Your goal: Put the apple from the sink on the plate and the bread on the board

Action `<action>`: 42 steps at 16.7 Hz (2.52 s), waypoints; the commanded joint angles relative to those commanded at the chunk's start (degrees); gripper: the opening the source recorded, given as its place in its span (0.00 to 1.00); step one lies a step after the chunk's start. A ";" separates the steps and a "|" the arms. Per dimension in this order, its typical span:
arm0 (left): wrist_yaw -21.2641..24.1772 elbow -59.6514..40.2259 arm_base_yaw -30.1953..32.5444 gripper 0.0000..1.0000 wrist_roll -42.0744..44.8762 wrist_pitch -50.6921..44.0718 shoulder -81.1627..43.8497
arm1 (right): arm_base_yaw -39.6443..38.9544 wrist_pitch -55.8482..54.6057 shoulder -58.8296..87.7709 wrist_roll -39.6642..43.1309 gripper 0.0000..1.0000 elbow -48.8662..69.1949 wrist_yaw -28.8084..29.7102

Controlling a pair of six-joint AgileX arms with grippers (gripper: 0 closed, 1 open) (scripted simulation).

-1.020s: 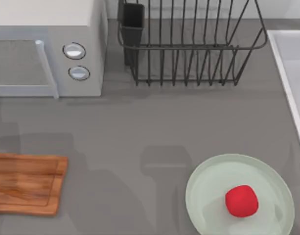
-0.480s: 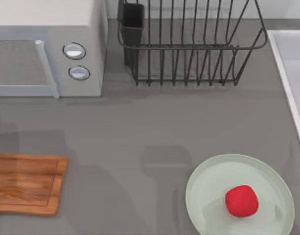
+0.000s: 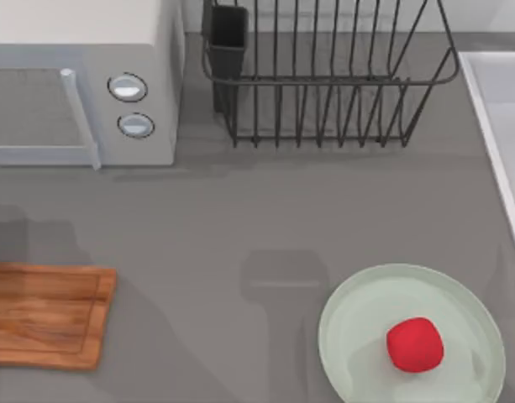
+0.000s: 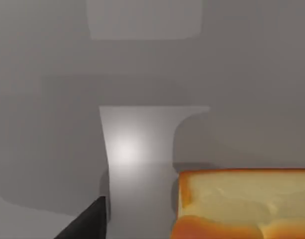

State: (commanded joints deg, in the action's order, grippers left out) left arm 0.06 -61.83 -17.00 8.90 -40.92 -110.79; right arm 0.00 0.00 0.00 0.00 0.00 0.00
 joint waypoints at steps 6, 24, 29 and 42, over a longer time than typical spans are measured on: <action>0.00 0.00 0.00 0.77 0.00 0.00 0.00 | 0.00 0.00 0.00 0.00 1.00 0.00 0.00; 0.00 0.00 0.00 0.00 0.00 0.00 0.00 | 0.00 0.00 0.00 0.00 1.00 0.00 0.00; 0.30 -3.82 -0.02 0.00 -0.16 -4.67 2.90 | 0.00 0.00 0.00 0.00 1.00 0.00 0.00; 0.23 -14.79 0.13 0.00 -0.30 -22.57 9.43 | 0.00 0.00 0.00 0.00 1.00 0.00 0.00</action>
State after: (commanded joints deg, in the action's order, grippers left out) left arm 0.29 -76.62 -16.87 8.60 -63.49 -101.35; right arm 0.00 0.00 0.00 0.00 0.00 0.00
